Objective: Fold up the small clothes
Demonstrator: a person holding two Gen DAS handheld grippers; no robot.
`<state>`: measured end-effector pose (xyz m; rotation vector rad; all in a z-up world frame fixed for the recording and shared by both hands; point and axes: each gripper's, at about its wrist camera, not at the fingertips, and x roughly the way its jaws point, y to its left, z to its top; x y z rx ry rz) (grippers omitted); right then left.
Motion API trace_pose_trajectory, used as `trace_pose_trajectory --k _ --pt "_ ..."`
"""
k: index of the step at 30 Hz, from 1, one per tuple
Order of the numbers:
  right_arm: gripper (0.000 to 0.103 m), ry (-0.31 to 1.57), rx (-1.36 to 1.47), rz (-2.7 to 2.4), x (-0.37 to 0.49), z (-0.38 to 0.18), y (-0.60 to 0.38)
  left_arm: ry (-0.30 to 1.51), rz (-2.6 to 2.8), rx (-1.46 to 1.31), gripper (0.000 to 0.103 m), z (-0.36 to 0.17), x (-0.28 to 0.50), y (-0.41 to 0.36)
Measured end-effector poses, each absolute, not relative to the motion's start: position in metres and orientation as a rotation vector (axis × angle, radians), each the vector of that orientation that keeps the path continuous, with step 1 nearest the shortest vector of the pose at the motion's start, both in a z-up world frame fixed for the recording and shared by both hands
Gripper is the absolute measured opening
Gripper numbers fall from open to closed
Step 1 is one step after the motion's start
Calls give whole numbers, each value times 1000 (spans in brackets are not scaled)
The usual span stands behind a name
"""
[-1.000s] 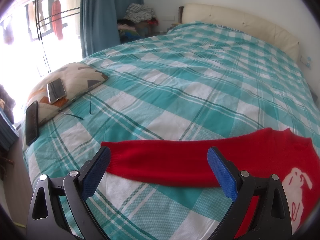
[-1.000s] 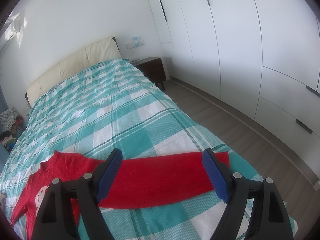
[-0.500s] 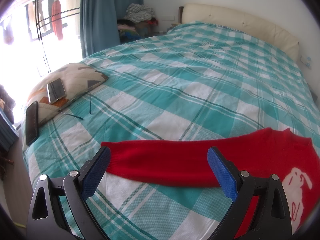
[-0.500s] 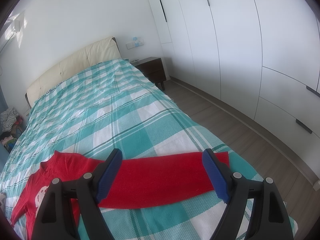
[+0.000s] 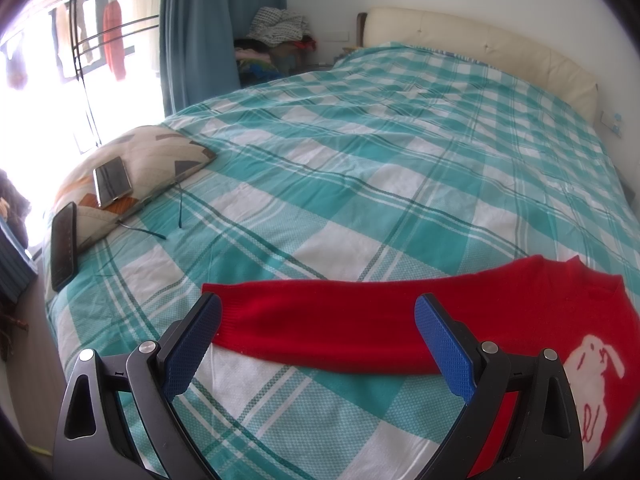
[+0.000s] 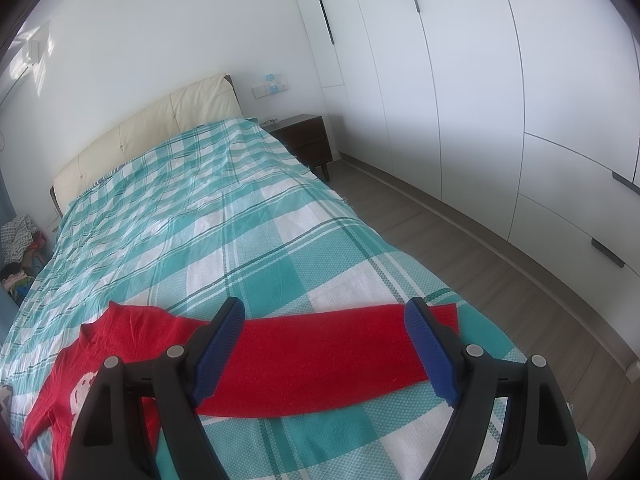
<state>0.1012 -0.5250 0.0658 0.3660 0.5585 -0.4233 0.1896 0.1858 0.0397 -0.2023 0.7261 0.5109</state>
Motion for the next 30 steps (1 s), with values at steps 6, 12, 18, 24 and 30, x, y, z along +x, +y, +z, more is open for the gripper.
trace_pose_trajectory --k 6,12,18,24,30 --pt "81 557 367 -424 101 66 -526 726 510 -201 98 39 190 186" --pt "81 557 367 -424 101 67 -527 727 510 -200 98 38 190 186" --pt "81 556 368 -424 100 66 -526 727 510 -200 98 36 190 185" --pt "81 556 368 -424 100 66 -526 727 510 -200 98 36 190 185" --pt "81 556 368 -424 100 66 -526 728 509 -199 98 34 190 185"
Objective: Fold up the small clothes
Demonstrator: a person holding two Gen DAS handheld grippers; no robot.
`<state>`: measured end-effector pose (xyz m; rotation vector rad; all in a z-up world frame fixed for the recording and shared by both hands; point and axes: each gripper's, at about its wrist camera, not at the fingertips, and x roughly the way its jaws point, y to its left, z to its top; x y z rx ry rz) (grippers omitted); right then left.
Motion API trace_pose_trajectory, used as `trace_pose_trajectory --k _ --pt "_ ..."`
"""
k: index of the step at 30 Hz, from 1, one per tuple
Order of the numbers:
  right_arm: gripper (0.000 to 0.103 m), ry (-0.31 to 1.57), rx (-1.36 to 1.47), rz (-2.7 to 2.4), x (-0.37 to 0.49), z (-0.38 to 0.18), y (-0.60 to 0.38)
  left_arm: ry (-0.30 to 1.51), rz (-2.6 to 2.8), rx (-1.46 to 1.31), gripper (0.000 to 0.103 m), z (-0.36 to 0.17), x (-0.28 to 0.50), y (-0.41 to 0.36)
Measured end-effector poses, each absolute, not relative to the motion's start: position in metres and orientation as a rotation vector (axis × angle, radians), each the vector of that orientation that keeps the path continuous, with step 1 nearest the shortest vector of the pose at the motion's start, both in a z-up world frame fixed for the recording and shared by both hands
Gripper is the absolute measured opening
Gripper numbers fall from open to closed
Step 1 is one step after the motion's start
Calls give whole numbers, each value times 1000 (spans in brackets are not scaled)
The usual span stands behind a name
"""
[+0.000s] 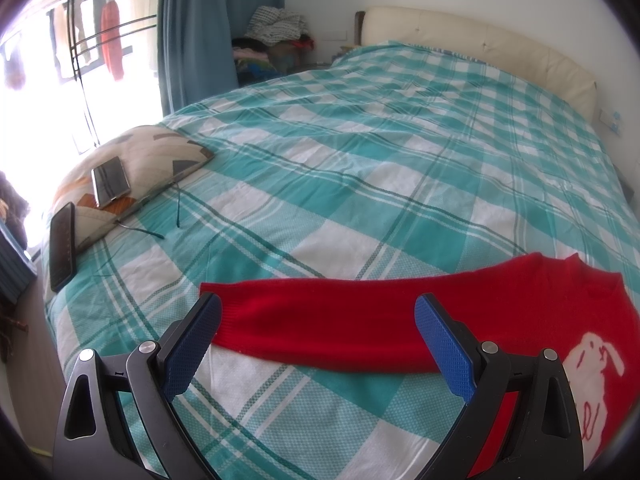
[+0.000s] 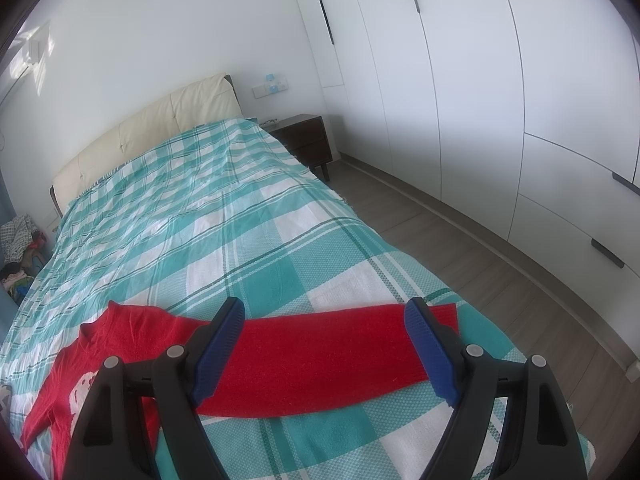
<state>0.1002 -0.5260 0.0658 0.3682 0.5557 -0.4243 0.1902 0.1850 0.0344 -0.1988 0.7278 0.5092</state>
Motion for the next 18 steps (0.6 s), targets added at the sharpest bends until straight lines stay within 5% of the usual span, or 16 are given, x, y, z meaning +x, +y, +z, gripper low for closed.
trace_pose_trajectory --k 18 --pt "81 555 369 -423 102 66 -529 735 500 -191 98 32 187 186"
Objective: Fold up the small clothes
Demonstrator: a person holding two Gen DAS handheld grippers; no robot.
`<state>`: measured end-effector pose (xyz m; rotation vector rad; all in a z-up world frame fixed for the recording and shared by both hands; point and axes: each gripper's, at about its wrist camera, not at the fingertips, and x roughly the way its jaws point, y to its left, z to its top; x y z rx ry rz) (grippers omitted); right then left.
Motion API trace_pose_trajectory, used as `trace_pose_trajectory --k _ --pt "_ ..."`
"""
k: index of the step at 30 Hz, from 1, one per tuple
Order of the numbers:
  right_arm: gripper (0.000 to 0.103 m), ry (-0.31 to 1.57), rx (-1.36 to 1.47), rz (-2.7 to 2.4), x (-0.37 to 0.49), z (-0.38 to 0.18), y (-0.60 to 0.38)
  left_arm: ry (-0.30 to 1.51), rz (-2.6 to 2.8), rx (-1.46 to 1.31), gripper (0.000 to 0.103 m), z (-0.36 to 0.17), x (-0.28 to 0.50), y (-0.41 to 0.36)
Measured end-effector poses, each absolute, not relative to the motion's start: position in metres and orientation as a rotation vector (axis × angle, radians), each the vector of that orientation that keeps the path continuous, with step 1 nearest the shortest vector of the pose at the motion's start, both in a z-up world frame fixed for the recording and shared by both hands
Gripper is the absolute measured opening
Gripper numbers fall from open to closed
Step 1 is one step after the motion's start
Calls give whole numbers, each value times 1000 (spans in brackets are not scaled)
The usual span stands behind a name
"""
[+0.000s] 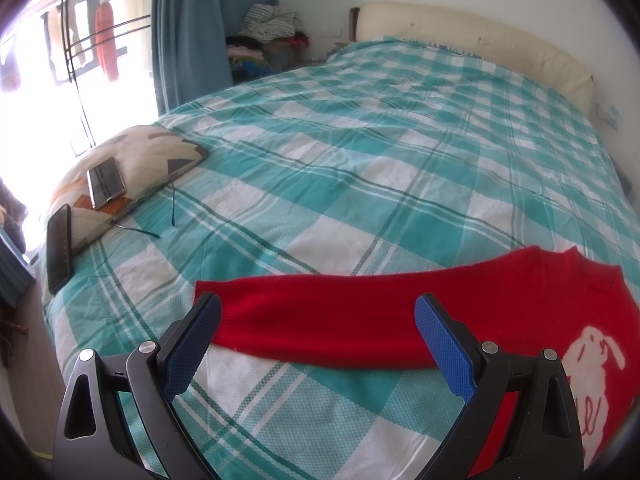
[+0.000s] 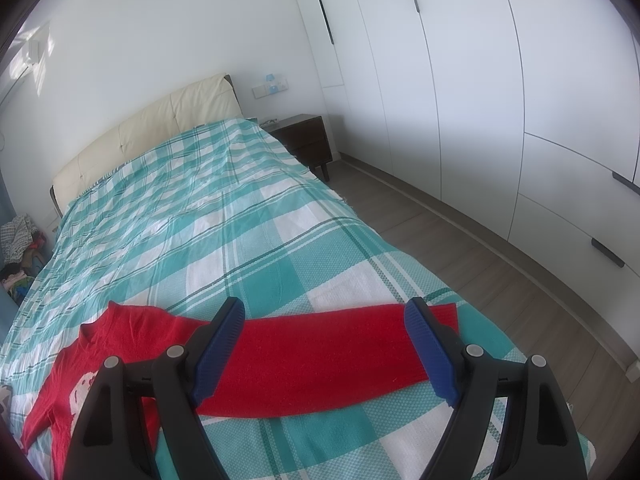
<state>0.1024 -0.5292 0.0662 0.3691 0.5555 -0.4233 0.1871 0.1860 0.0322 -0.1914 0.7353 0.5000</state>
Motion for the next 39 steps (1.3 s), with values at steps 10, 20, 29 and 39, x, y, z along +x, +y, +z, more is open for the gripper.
trace_pose_trajectory --k 10,20,29,39 --pt "81 557 370 -421 102 64 -529 758 473 -171 98 31 188 179" --pt "81 559 390 -428 99 57 -531 788 438 -156 98 31 193 171" --pt "81 561 394 -427 99 56 -531 802 427 -151 100 30 198 168" --pt "81 559 403 -426 97 54 -532 802 400 -114 101 29 203 159"
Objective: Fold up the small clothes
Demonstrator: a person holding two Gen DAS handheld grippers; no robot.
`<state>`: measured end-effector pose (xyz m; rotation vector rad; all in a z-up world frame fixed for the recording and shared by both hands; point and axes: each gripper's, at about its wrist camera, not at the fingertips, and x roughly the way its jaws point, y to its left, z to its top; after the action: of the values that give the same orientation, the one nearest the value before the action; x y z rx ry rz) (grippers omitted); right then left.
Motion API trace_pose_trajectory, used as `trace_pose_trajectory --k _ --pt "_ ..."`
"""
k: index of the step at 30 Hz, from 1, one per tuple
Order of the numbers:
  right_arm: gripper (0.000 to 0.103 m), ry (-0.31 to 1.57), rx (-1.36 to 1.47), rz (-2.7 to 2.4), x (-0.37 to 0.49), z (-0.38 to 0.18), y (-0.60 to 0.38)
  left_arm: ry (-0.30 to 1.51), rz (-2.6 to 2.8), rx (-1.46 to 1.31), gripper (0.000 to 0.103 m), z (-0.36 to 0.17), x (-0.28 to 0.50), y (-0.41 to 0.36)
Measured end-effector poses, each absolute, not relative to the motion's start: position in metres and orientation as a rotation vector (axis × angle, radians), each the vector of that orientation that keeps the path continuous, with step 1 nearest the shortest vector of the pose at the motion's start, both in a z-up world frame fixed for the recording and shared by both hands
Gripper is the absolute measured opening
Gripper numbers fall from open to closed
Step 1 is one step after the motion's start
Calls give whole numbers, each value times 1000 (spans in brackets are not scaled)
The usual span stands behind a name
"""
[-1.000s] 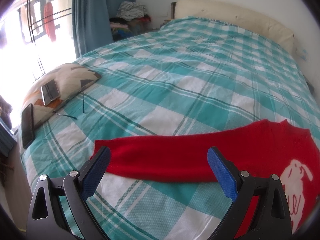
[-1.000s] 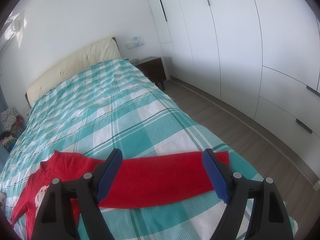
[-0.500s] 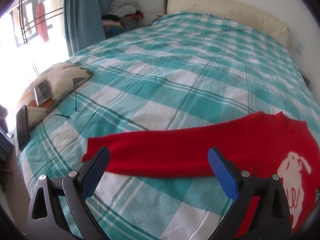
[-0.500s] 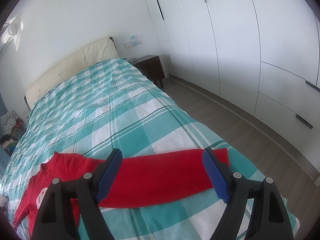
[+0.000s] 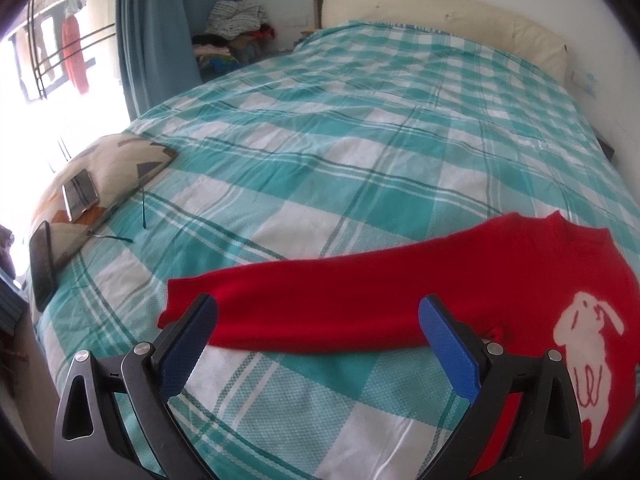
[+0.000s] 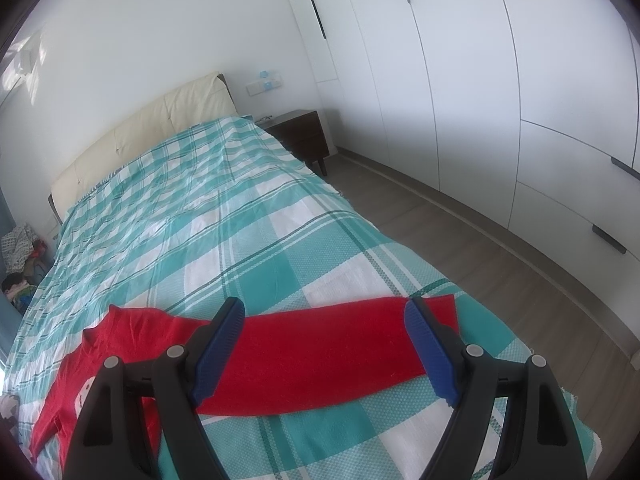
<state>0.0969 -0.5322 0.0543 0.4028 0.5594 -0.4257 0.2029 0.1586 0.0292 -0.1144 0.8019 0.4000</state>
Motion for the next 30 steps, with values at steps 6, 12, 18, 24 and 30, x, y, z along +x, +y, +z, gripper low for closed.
trace_pose_trajectory --k 6,12,18,24,30 --pt "81 560 404 -426 97 54 -532 806 400 -129 102 30 203 160" --pt "81 561 404 -426 97 54 -533 822 377 -148 102 29 204 161" --pt "81 561 405 -426 97 54 -533 849 299 -149 102 26 208 154" --pt "81 563 417 -432 95 52 -535 851 268 -161 102 26 208 152" --pt "81 570 442 -429 94 48 -538 792 225 -204 102 37 202 155"
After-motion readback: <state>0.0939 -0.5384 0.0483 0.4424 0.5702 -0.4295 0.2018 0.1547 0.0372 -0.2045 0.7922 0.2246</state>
